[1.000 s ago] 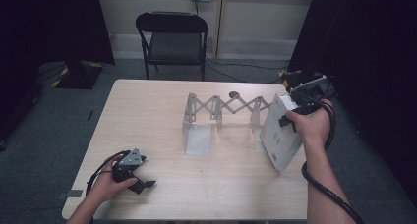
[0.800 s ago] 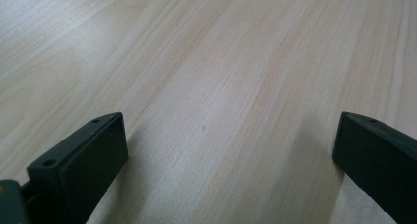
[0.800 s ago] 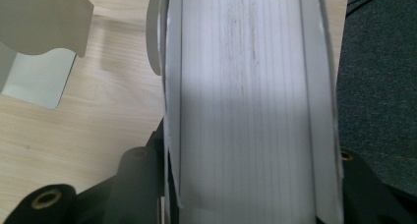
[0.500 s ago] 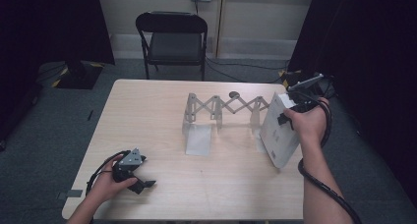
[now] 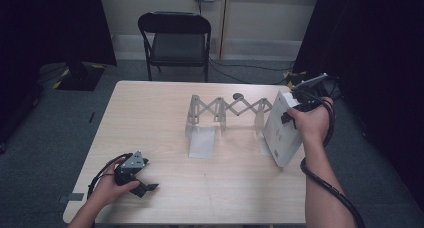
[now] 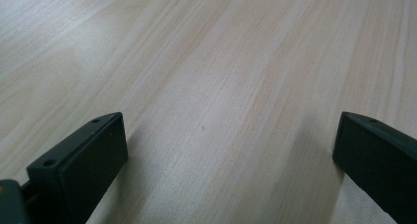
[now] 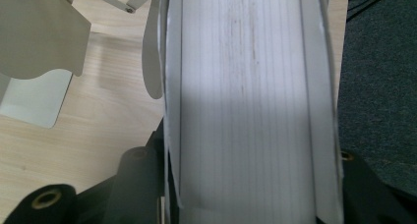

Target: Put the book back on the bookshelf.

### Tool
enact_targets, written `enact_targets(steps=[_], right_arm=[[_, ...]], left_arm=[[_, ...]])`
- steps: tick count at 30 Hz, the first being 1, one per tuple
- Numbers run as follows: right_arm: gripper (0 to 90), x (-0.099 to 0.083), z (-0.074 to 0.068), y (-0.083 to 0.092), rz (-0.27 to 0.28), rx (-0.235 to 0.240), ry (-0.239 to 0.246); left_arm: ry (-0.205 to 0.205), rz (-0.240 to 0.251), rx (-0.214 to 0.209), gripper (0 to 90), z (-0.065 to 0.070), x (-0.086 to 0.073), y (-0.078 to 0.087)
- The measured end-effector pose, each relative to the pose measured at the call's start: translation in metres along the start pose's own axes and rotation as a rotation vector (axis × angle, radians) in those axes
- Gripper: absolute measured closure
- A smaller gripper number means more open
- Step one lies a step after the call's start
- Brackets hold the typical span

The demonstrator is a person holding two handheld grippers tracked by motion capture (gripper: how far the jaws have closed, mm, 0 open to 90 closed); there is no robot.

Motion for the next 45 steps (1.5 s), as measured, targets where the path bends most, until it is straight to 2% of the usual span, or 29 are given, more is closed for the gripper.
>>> enact_targets(steps=[11, 21, 27, 35, 45], right_arm=[[53.8, 0.003, 0.003, -0.005, -0.012, -0.007, -0.001], [53.7, 0.007, 0.006, -0.007, -0.001, -0.009, -0.004], [53.7, 0.009, 0.009, -0.010, 0.008, -0.010, -0.025], [53.7, 0.010, 0.012, -0.013, 0.011, -0.021, -0.024], [53.7, 0.013, 0.013, -0.019, 0.023, -0.033, -0.044]], left_arm=[[-0.001, 0.000, 0.001, 0.0, 0.000, 0.000, 0.000], [-0.001, 0.000, 0.001, 0.0, 0.000, 0.000, 0.000], [-0.001, 0.000, 0.001, 0.0, 0.000, 0.000, 0.000], [-0.001, 0.000, 0.001, 0.0, 0.000, 0.000, 0.000], [-0.001, 0.000, 0.001, 0.0, 0.000, 0.000, 0.000]])
Point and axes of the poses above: each handheld gripper's, and its own axes: y roughly backward along the jaws, x roughly out of its top, z roughly to its right, the point moved 9 cm from there along -y, roughly forward along the jaws, and after that the axes turned 14 degrees about x, right-handed, at the moved point
